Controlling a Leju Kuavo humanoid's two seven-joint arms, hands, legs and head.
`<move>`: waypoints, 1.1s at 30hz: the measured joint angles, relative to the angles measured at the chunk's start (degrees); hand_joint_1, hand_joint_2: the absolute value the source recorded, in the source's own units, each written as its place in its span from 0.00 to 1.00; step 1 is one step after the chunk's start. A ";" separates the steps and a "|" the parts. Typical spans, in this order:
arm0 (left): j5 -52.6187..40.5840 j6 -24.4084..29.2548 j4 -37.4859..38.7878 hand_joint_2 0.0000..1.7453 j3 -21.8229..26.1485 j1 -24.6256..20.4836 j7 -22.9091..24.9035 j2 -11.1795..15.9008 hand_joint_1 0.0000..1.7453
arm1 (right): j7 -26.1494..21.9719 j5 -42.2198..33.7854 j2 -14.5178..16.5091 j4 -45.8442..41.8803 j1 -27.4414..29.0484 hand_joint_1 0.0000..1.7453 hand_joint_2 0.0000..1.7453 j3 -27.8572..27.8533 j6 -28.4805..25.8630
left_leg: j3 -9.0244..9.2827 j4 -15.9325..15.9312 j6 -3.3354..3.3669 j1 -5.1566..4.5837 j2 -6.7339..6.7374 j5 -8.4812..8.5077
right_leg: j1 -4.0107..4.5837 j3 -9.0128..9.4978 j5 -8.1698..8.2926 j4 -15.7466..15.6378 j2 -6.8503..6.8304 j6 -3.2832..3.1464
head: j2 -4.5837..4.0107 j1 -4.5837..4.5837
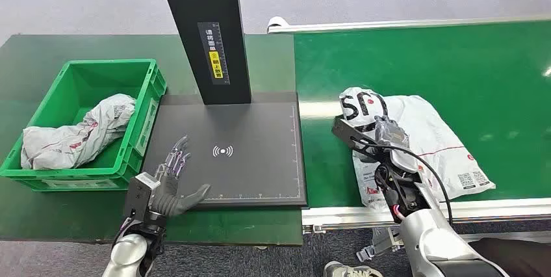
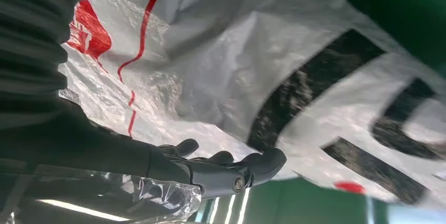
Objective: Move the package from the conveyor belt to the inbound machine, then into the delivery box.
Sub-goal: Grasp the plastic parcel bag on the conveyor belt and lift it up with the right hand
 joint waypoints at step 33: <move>0.16 1.45 4.35 1.00 0.00 -3.65 -0.28 0.08 0.00 | -4.79 3.51 0.90 4.05 -2.07 1.00 1.00 -4.15 2.63 | 0.01 0.00 0.00 0.00 0.03 0.01 | 0.00 0.01 0.00 0.02 0.01 0.00 | 0.00 0.00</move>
